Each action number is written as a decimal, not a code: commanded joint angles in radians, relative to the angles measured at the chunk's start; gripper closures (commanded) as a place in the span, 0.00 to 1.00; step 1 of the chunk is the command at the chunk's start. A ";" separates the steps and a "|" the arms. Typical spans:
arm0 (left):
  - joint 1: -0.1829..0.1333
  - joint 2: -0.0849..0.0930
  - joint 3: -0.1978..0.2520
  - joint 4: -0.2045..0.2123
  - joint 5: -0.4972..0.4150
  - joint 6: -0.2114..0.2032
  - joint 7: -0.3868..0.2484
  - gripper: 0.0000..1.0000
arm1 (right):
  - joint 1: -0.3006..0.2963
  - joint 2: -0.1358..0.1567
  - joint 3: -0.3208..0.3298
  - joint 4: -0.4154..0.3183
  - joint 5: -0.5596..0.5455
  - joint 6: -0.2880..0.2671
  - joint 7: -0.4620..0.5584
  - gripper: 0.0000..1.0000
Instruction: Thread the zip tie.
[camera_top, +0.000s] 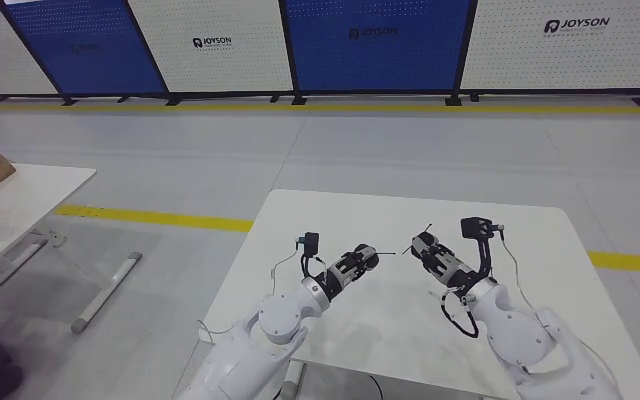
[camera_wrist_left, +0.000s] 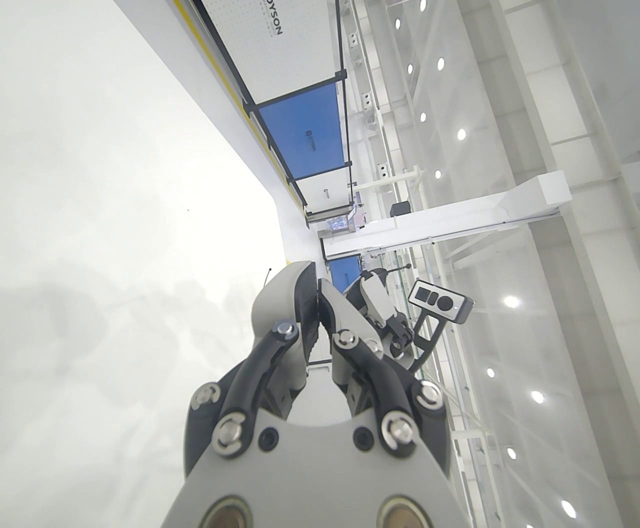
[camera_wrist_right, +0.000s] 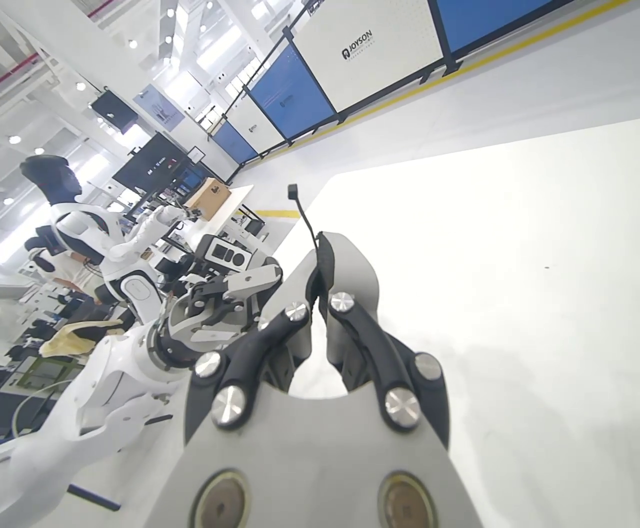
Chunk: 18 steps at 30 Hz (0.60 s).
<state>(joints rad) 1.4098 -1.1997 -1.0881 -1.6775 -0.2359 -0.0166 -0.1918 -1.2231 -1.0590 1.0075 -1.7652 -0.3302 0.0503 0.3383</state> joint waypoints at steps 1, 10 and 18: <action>0.000 0.000 0.000 0.000 0.000 0.000 0.000 1.00 | -0.010 -0.005 0.003 0.001 0.034 -0.008 -0.029 1.00; 0.000 0.000 0.000 0.000 0.000 0.000 0.000 1.00 | 0.011 -0.026 -0.036 0.045 0.037 0.010 -0.061 1.00; 0.000 0.000 0.000 0.000 0.000 0.000 0.000 1.00 | 0.008 -0.027 -0.036 0.046 0.037 0.008 -0.065 1.00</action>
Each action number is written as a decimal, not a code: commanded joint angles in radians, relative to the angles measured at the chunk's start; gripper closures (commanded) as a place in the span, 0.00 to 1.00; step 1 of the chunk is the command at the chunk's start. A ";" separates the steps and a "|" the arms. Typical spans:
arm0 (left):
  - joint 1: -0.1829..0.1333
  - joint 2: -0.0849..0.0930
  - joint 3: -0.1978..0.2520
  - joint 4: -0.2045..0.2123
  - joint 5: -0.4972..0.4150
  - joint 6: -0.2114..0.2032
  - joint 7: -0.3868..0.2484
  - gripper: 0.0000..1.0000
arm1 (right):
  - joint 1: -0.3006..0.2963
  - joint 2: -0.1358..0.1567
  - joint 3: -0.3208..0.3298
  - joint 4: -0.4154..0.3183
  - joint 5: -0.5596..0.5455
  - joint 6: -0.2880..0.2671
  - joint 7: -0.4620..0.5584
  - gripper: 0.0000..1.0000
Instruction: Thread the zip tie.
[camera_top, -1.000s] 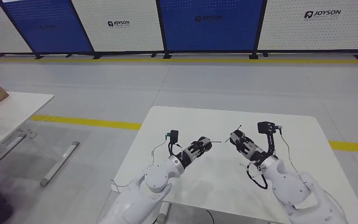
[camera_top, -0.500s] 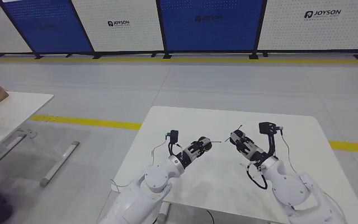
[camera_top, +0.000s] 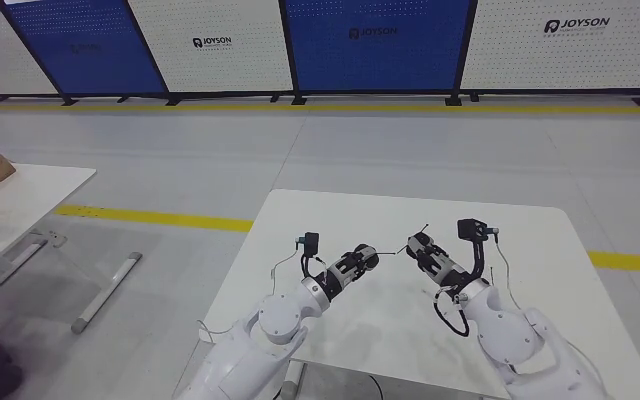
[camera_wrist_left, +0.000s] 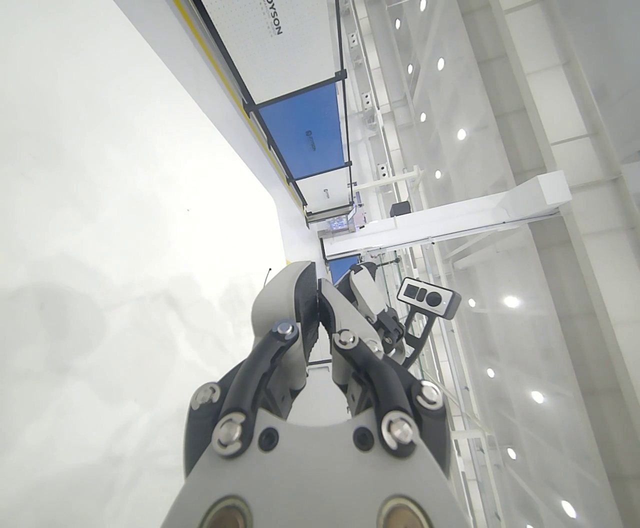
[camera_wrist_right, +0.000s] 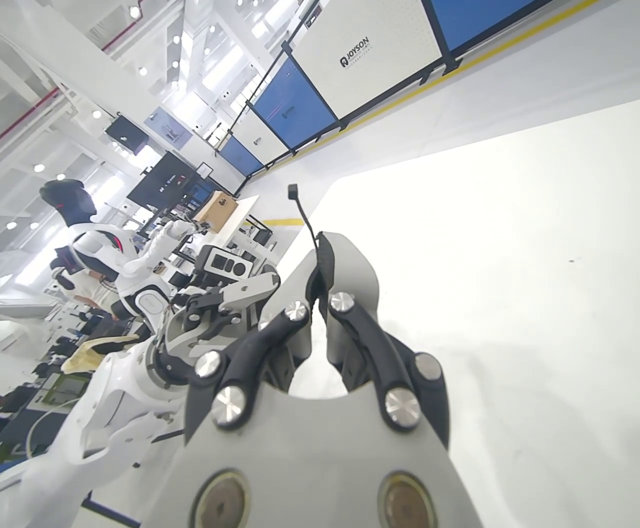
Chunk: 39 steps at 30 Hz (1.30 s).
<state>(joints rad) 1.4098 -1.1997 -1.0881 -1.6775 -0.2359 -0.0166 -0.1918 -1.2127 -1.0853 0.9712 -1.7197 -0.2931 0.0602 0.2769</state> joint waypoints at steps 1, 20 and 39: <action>0.000 0.000 0.000 0.000 0.000 0.000 0.000 1.00 | -0.006 -0.002 0.001 0.001 0.000 -0.006 -0.007 1.00; 0.000 0.000 0.000 0.000 0.000 0.000 0.000 1.00 | -0.006 -0.028 0.008 0.030 -0.024 -0.010 0.003 1.00; 0.000 0.000 0.000 0.000 0.000 0.000 0.000 1.00 | -0.006 -0.050 0.022 0.040 -0.038 -0.011 0.012 1.00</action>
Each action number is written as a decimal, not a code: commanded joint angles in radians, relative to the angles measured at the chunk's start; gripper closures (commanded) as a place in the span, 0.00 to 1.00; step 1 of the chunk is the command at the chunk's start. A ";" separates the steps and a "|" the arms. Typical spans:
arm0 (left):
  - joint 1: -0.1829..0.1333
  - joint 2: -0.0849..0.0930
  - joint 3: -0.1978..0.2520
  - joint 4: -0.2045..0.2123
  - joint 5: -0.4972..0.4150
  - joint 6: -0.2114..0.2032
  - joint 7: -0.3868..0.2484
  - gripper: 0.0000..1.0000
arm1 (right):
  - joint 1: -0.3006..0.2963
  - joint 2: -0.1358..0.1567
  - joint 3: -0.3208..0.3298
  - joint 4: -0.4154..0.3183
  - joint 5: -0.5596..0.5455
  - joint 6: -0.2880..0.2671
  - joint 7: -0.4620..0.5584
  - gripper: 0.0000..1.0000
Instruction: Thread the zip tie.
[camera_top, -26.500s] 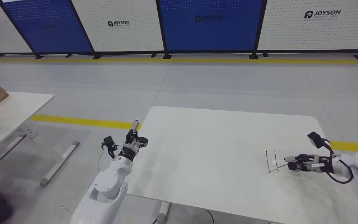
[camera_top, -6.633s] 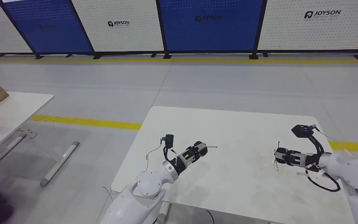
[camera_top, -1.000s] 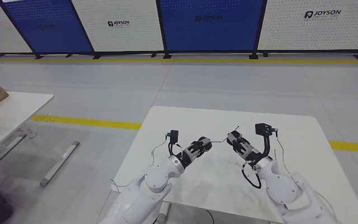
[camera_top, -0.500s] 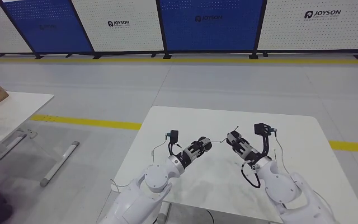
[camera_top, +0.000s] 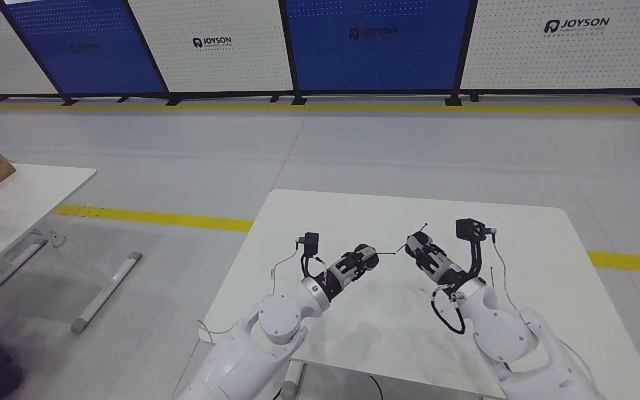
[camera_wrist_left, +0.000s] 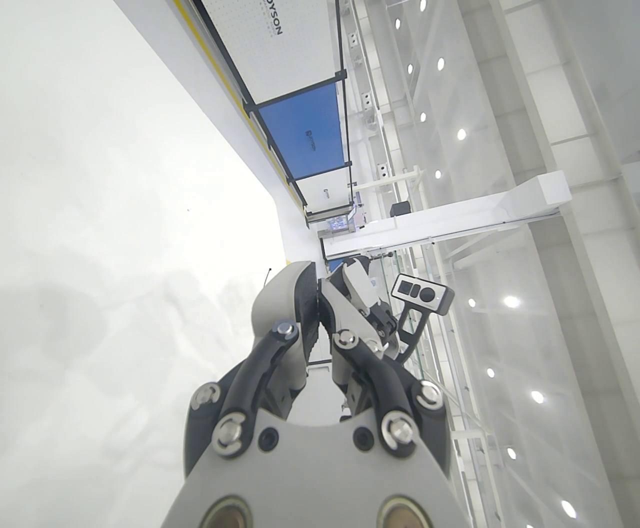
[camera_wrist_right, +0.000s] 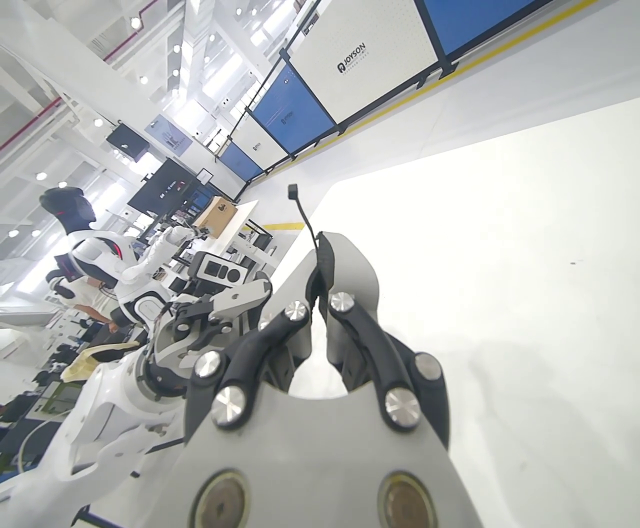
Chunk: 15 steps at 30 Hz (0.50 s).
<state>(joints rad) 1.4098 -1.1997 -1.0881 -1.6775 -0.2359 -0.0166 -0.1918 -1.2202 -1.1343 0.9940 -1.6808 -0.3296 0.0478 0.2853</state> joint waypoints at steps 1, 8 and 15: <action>0.000 0.000 0.000 0.000 0.000 0.000 0.000 1.00 | 0.002 -0.003 -0.002 0.003 -0.001 0.002 0.006 1.00; 0.000 0.000 0.000 0.000 0.000 0.000 0.000 1.00 | 0.006 -0.012 -0.006 0.015 0.000 0.001 0.022 1.00; 0.000 0.000 0.000 0.000 0.000 0.000 0.000 1.00 | -0.005 -0.017 -0.001 0.013 -0.002 -0.002 0.032 1.00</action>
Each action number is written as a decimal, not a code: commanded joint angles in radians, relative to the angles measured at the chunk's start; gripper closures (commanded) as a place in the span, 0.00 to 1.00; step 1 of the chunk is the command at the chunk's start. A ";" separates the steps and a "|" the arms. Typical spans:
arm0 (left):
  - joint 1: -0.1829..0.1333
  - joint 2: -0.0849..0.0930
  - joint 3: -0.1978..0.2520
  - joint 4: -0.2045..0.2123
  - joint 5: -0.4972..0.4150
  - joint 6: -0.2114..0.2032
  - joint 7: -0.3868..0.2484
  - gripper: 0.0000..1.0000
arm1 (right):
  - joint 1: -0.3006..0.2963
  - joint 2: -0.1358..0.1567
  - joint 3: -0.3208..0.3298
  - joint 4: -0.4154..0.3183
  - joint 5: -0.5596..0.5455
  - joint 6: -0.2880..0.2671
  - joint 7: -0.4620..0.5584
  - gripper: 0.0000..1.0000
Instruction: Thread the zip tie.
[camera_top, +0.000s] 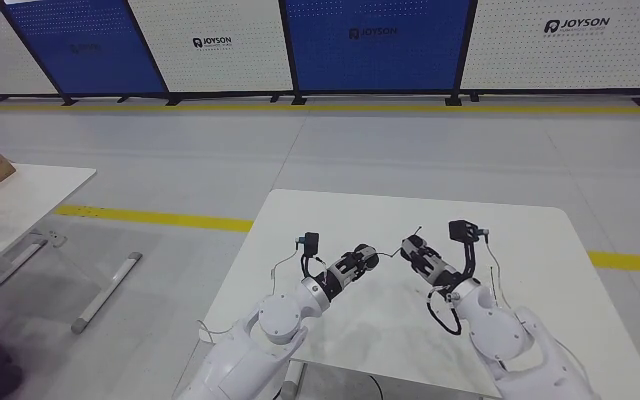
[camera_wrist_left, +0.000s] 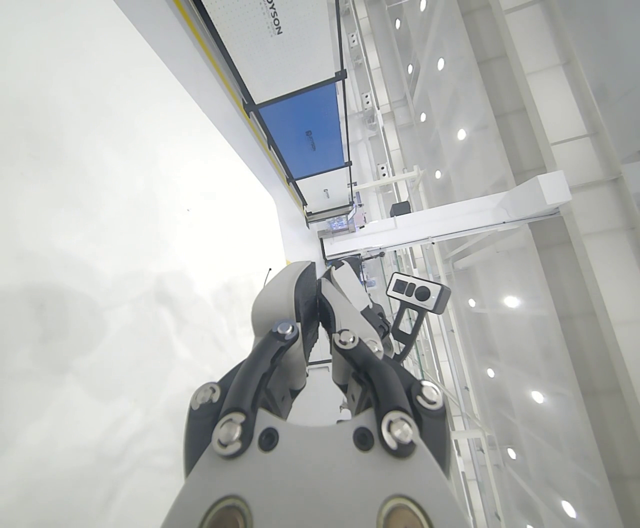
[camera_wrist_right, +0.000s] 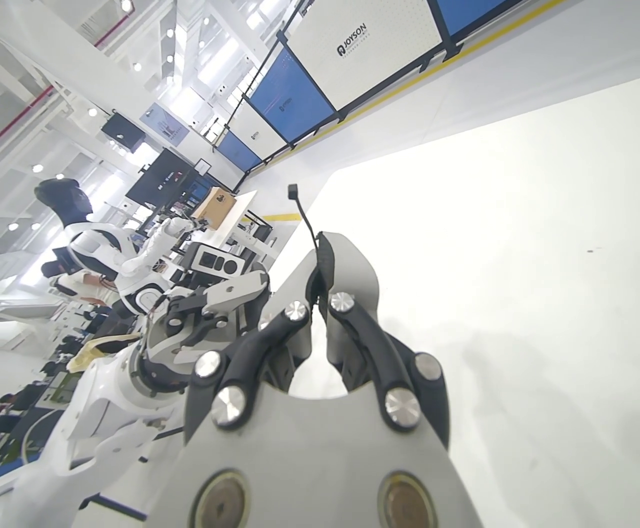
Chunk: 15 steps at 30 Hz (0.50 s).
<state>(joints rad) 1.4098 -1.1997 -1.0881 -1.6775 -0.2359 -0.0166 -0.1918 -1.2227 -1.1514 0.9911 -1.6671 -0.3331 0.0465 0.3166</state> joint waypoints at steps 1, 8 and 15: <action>0.000 0.000 0.000 0.000 0.000 0.000 0.000 1.00 | -0.007 -0.001 0.006 -0.003 0.002 -0.003 -0.001 1.00; 0.000 0.000 0.000 0.000 0.000 0.000 0.000 1.00 | -0.037 -0.002 0.037 -0.018 0.006 -0.016 -0.019 1.00; 0.000 0.000 0.000 0.000 0.000 0.000 0.000 1.00 | -0.044 -0.006 0.048 -0.028 -0.001 -0.018 -0.020 1.00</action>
<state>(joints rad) 1.4098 -1.1997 -1.0881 -1.6775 -0.2359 -0.0166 -0.1918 -1.2667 -1.1564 1.0389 -1.6944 -0.3331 0.0275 0.2957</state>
